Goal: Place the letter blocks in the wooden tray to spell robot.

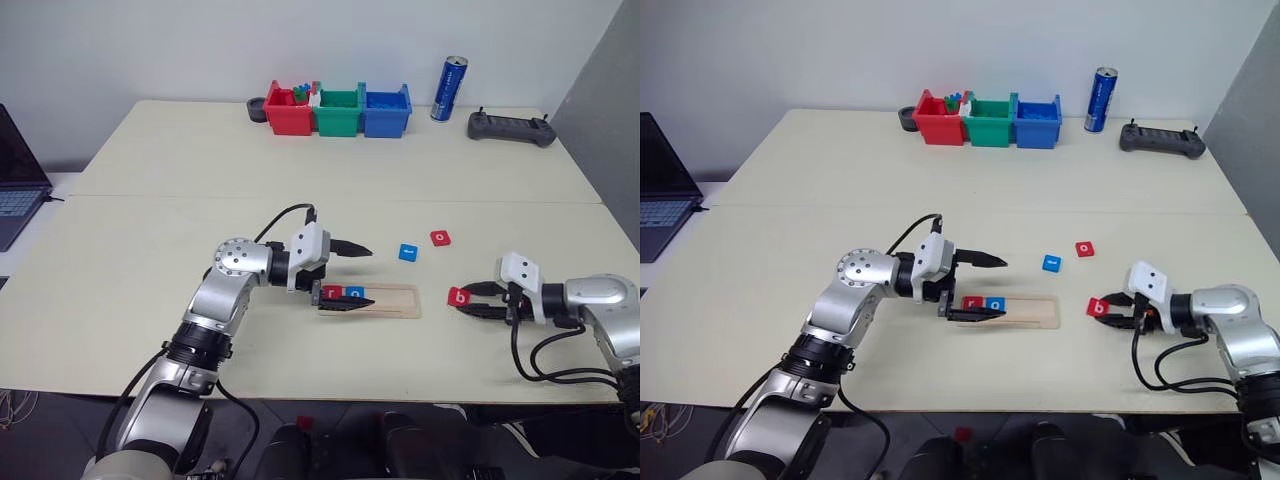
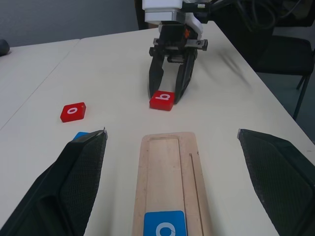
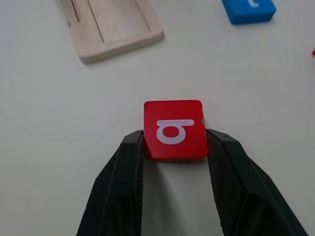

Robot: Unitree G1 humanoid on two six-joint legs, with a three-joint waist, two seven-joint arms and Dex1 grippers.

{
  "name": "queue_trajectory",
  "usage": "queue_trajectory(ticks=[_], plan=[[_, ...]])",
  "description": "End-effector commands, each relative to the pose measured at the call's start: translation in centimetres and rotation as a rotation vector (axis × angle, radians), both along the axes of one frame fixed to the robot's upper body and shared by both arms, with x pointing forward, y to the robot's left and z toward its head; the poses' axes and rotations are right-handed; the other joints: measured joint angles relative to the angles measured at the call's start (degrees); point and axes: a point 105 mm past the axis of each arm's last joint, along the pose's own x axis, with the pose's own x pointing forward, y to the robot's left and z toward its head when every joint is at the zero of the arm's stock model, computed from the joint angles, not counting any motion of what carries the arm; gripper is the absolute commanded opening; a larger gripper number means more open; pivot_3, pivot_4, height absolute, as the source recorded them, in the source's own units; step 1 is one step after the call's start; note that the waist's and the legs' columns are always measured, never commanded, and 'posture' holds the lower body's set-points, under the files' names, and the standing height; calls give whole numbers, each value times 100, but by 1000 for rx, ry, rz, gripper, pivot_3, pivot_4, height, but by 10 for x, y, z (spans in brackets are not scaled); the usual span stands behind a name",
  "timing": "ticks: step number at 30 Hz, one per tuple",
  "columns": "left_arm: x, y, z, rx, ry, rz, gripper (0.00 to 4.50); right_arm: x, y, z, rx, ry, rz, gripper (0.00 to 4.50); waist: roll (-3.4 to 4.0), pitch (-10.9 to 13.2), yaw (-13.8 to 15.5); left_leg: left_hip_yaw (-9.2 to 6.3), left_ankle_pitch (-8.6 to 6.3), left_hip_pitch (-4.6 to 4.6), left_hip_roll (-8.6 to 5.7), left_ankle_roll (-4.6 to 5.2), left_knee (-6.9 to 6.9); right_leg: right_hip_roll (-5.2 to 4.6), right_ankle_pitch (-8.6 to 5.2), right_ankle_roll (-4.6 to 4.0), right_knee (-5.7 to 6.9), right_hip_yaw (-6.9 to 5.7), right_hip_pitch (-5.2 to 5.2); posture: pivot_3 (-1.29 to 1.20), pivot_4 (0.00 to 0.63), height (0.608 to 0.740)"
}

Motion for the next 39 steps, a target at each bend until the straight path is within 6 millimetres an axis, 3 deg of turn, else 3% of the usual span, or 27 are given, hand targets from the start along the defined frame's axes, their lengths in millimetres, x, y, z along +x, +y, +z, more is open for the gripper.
queue_trajectory(ticks=[1, 4, 7, 12, 26, 39], plan=[[3, 11, 10, -19, -32, 38, 4500, 1, 35, 36, 58, -79, 114, 1457, 0, 0, -16, 0, 0, 0, 1, 0, 0, 0, 0, 0, 1, 1, -1, 0, 150, 740], [2, 31, 6, 10, -24, 69, 4500, -4, 64, 49, 94, -87, 200, 1457, 1, 0, -26, -5, 0, 0, 3, 0, -1, 1, 0, 0, 1, -3, -1, 0, 150, 740], [-3, 51, 1, 48, -16, 96, 4500, -9, 87, 48, 103, -81, 268, 1457, 1, 0, -20, -12, 0, -1, 4, 0, -3, 1, 0, 0, 0, -9, -3, 0, 150, 740], [-17, 67, -4, 78, -4, 105, 4500, -6, 104, 37, 91, -76, 306, 1457, 0, 0, 50, -16, 0, -10, -3, -1, 0, -9, 0, 0, -3, -16, -4, 0, 150, 740], [-21, 53, -1, 42, -2, 111, 4500, 8, 112, 15, -7, -85, 385, 1457, 1, 0, 18, -18, 0, -9, -2, -1, 0, -10, 0, -1, -1, -24, -5, 0, 150, 740], [-22, 51, -2, 44, 1, 100, 4500, 20, 121, 9, -13, -102, 385, 1457, 1, 0, 15, -18, 0, -8, 0, -1, -1, -7, 1, -2, 0, -24, -6, 0, 150, 740]])
